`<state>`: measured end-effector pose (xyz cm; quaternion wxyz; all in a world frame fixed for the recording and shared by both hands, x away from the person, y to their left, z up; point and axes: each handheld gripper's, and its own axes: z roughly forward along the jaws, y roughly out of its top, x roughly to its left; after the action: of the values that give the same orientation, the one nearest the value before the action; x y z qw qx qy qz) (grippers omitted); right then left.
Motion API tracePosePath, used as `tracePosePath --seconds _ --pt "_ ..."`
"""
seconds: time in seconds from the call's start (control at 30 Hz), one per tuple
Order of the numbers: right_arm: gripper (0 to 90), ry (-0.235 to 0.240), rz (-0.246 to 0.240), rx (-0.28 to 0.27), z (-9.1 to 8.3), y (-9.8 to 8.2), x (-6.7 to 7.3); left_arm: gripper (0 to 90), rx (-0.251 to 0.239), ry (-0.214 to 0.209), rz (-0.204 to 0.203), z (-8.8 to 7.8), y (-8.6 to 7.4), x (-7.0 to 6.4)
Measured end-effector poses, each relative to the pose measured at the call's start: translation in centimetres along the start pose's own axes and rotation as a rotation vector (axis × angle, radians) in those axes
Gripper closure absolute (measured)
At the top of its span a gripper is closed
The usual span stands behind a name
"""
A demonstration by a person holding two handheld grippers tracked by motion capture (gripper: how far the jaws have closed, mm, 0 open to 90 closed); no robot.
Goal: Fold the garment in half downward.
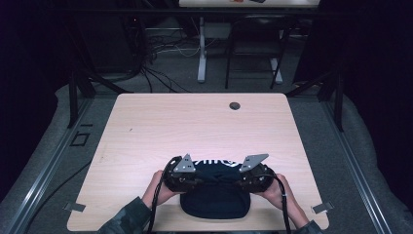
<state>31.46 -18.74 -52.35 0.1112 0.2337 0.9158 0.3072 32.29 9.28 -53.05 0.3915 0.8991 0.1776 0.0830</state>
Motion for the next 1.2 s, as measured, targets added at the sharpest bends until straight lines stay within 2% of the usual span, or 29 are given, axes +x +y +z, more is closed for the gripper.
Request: tracePosePath --seconds 0.13,0.57,0.97,1.0,1.07,1.2 --pt "60.1 0.001 -0.001 0.004 0.1 -0.2 0.2 64.7 0.01 -0.001 0.002 0.2 -0.3 -0.2" --pt "60.2 0.018 -0.001 0.024 0.8 -0.6 0.7 64.7 0.009 -0.007 -0.029 0.8 -1.5 -0.7" --pt "60.2 0.022 -0.011 0.049 1.3 -1.1 1.2 64.5 0.036 0.002 -0.014 1.1 -2.2 -1.1" --pt "60.2 0.026 0.003 0.037 1.5 -1.2 1.3 64.6 0.039 0.003 -0.013 1.2 -2.2 -1.2" --pt "60.3 0.026 -0.009 0.051 1.6 -1.2 1.3 64.6 0.04 0.004 -0.016 1.3 -2.4 -1.3" --pt "60.3 0.018 0.006 0.035 1.9 -1.6 1.6 64.6 0.036 0.0 -0.032 1.6 -2.9 -1.4"
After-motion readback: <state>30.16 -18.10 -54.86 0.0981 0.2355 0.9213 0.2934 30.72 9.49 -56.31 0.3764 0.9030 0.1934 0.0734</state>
